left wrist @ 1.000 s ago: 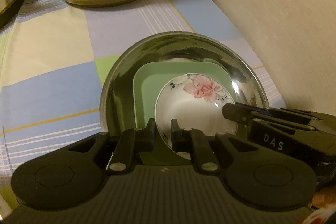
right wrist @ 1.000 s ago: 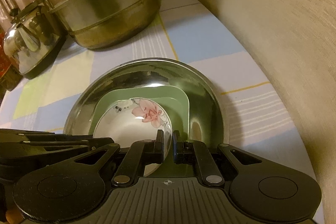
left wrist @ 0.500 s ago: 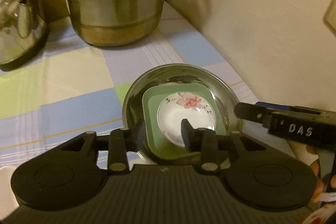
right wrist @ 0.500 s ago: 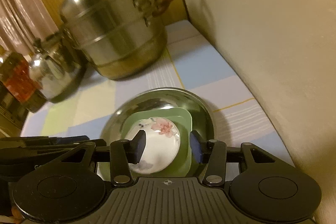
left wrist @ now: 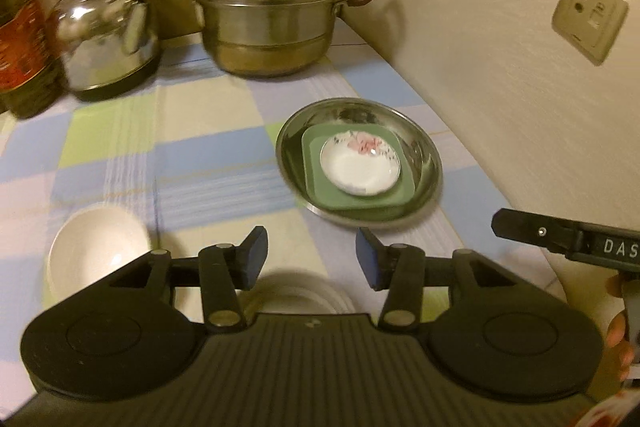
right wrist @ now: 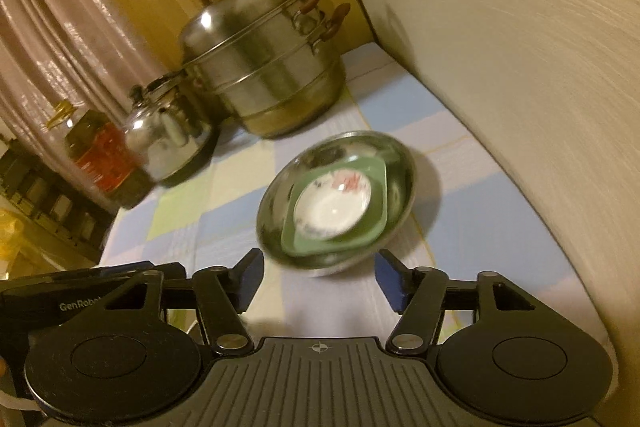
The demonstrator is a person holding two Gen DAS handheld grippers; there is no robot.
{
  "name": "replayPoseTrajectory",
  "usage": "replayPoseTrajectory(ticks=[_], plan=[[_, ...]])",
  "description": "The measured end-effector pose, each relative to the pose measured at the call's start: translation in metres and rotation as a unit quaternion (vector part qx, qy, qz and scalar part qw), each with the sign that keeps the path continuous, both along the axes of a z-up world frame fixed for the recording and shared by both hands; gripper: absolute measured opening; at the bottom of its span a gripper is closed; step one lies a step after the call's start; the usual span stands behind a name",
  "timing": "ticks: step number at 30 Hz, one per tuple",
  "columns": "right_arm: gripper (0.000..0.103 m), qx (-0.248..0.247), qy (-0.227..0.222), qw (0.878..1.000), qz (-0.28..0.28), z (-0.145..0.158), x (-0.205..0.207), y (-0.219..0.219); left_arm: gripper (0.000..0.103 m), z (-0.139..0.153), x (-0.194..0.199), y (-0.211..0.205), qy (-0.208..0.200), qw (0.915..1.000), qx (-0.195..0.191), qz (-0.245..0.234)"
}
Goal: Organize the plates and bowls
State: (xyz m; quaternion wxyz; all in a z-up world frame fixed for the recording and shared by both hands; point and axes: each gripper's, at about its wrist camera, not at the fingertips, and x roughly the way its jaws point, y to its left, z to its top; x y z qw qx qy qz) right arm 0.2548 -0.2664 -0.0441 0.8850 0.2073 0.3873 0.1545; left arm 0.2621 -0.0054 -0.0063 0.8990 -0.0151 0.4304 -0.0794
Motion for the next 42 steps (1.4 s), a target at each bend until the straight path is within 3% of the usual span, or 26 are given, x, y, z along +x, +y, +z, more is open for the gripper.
replayPoseTrajectory(ticks=[9, 20, 30, 42], plan=[[0.065, -0.026, 0.023, 0.999, 0.010, 0.008, -0.064, 0.004, 0.045, 0.012, -0.092, 0.012, -0.010, 0.9987, -0.019, 0.046], [0.065, 0.003, 0.010, 0.997, 0.076, 0.007, -0.131, 0.019, 0.045, 0.023, -0.194, 0.021, -0.021, 0.9943, -0.002, 0.105], [0.065, -0.015, -0.005, 0.991, 0.133, 0.006, -0.161, 0.042, 0.045, 0.019, -0.242, 0.035, -0.009, 0.9905, 0.004, 0.137], [0.068, -0.040, 0.017, 0.979, 0.201, -0.007, -0.165, 0.088, 0.045, 0.013, -0.265, 0.069, 0.007, 0.9854, 0.013, 0.169]])
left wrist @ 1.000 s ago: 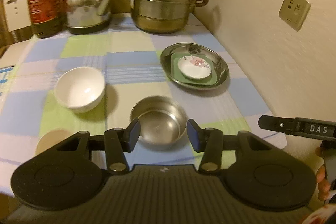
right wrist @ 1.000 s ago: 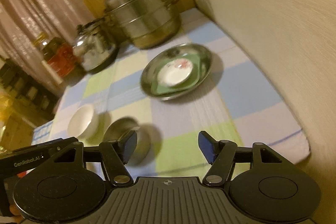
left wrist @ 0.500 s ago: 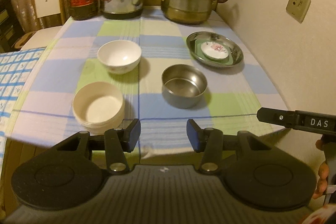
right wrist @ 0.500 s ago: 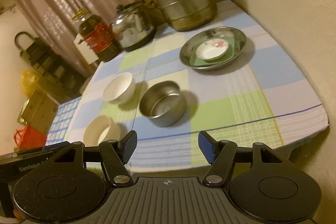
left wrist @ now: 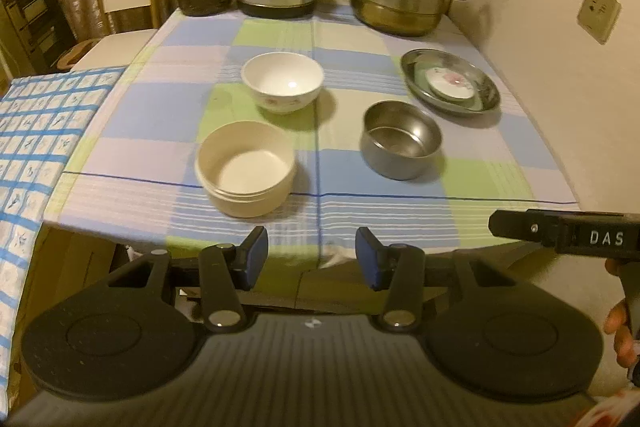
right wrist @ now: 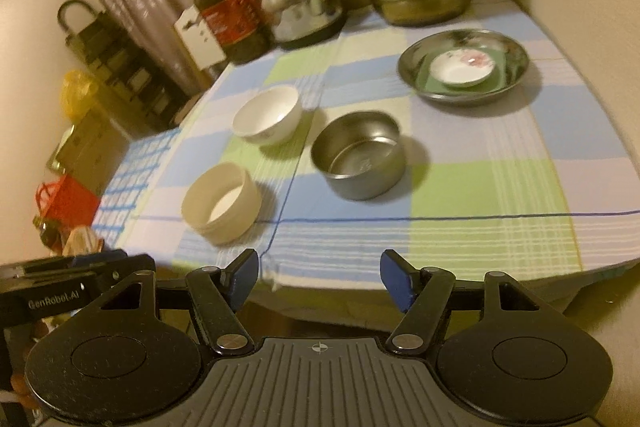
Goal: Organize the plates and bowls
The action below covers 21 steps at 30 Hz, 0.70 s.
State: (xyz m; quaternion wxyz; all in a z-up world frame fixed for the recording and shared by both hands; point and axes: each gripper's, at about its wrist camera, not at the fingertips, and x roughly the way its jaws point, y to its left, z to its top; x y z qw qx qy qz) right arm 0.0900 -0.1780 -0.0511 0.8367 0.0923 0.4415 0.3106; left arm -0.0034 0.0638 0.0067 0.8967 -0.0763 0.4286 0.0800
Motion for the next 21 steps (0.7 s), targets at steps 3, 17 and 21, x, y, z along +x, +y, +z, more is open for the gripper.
replayPoseTrajectory(ticks=[3, 17, 21], plan=[[0.068, -0.010, 0.001, 1.000, 0.011, -0.002, -0.002, 0.012, 0.045, -0.004, 0.001, 0.008, 0.009, 0.9999, 0.001, 0.005], [0.068, -0.048, 0.018, 0.998, 0.033, -0.013, -0.002, 0.040, 0.045, -0.016, 0.000, 0.026, 0.028, 0.9994, -0.007, 0.020], [0.068, -0.052, 0.018, 0.998, 0.035, -0.014, -0.002, 0.041, 0.045, -0.017, -0.001, 0.025, 0.027, 0.9992, -0.007, 0.027]])
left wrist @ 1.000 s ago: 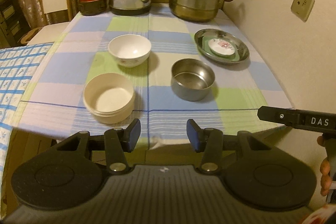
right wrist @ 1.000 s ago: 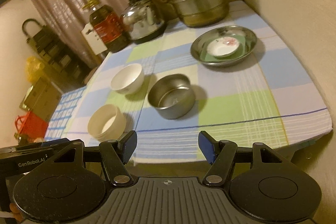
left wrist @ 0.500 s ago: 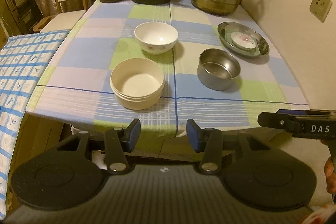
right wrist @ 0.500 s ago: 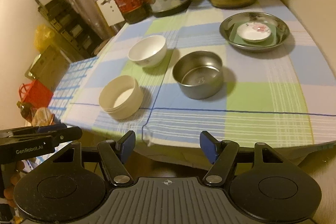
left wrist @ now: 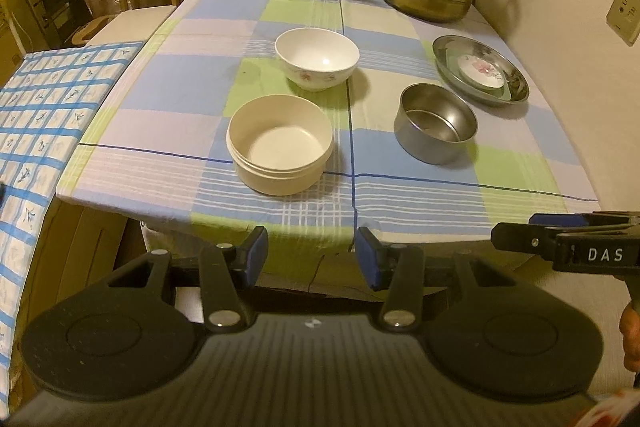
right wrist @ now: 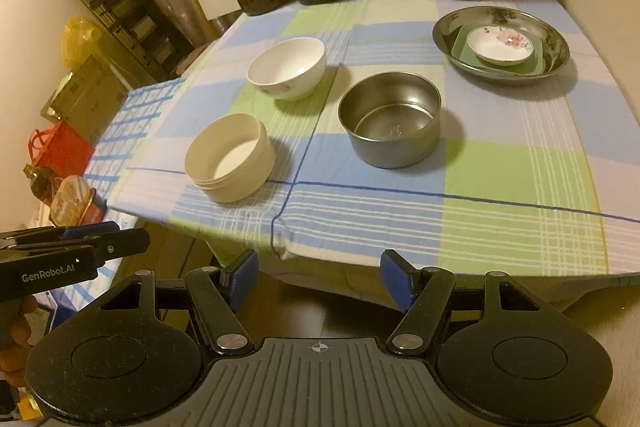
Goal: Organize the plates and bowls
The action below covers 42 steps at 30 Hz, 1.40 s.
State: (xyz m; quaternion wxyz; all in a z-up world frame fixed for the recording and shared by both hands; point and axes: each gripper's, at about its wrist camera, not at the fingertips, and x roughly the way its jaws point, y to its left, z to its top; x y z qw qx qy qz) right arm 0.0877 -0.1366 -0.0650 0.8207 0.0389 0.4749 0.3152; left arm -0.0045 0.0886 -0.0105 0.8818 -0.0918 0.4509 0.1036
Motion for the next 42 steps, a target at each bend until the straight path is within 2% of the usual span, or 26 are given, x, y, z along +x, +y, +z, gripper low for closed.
replayPoseTrajectory(ticks=[11, 17, 25, 34, 38, 42], plan=[[0.068, -0.003, -0.003, 1.000, 0.018, -0.003, 0.000, 0.006, 0.045, 0.002, -0.004, -0.002, -0.006, 0.9998, 0.009, 0.018], [0.068, -0.003, 0.002, 1.000, 0.007, -0.005, 0.007, 0.011, 0.045, -0.002, 0.003, 0.005, 0.001, 0.9998, 0.006, 0.020], [0.068, 0.006, 0.013, 1.000, -0.020, -0.007, 0.030, 0.024, 0.045, -0.010, 0.030, 0.031, 0.005, 0.9999, -0.001, 0.009], [0.067, 0.016, 0.009, 1.000, -0.021, -0.016, 0.062, 0.066, 0.044, -0.029, 0.075, 0.076, 0.010, 0.9998, -0.006, -0.015], [0.057, 0.013, 0.011, 1.000, -0.011, -0.025, 0.075, 0.092, 0.039, -0.043, 0.096, 0.094, 0.021, 0.9994, -0.016, -0.022], [0.051, 0.007, 0.022, 1.000, 0.000, -0.038, 0.088, 0.117, 0.036, -0.056, 0.114, 0.105, 0.033, 0.9987, -0.019, -0.034]])
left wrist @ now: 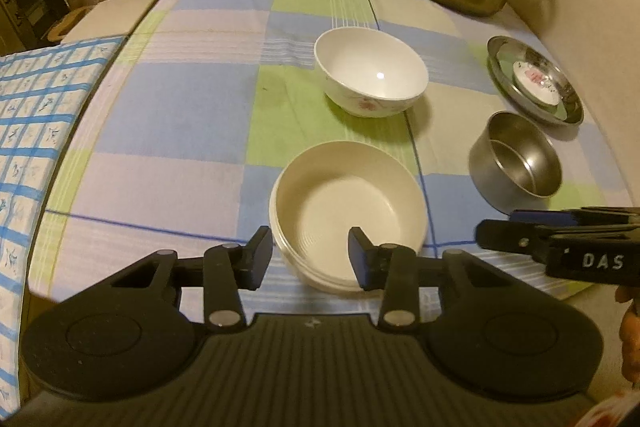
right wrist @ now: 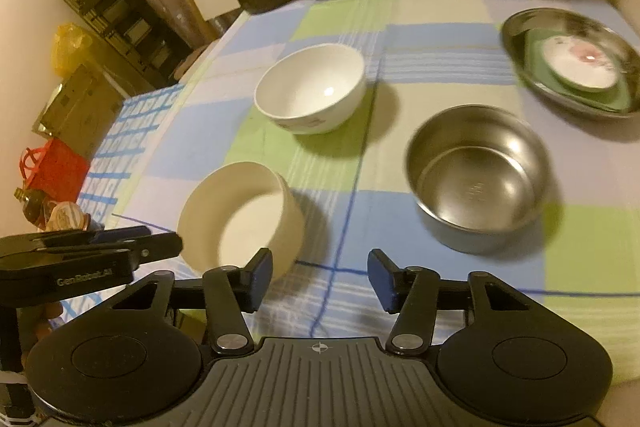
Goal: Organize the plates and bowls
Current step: 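Move the left tool toward the large cream bowl, then close the left gripper on the cream bowl's rim and lift it, then carry the cream bowl over the white floral bowl and lower it in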
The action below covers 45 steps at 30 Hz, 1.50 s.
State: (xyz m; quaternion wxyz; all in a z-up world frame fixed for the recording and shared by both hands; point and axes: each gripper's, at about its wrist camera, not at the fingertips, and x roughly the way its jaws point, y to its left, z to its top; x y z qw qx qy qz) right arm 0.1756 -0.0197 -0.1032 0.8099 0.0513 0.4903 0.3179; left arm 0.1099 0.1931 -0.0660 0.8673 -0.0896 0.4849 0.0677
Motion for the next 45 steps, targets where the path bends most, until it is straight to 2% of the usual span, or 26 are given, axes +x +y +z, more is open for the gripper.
replayPoseTrajectory(ticks=[8, 16, 21, 25, 31, 45], plan=[[0.043, -0.018, 0.013, 1.000, 0.022, -0.017, 0.016, 0.035, 0.032, -0.019, 0.021, 0.016, 0.028, 0.9994, -0.015, -0.015], [0.034, -0.024, 0.026, 0.999, 0.030, -0.026, 0.022, 0.047, 0.025, -0.028, 0.029, 0.027, 0.044, 0.9985, -0.029, -0.015], [0.022, -0.022, 0.028, 0.999, 0.039, -0.027, 0.024, 0.053, 0.021, -0.031, 0.032, 0.030, 0.050, 0.9982, -0.029, -0.014], [0.017, -0.022, 0.028, 0.998, 0.044, -0.026, 0.026, 0.056, 0.018, -0.032, 0.034, 0.030, 0.052, 0.9982, -0.027, -0.013], [0.016, -0.022, 0.028, 0.998, 0.042, -0.025, 0.027, 0.057, 0.012, -0.033, 0.033, 0.032, 0.052, 0.9983, -0.026, -0.009], [0.015, -0.015, 0.021, 0.999, 0.044, -0.014, 0.026, 0.054, 0.012, -0.027, 0.033, 0.030, 0.046, 0.9987, -0.021, -0.011]])
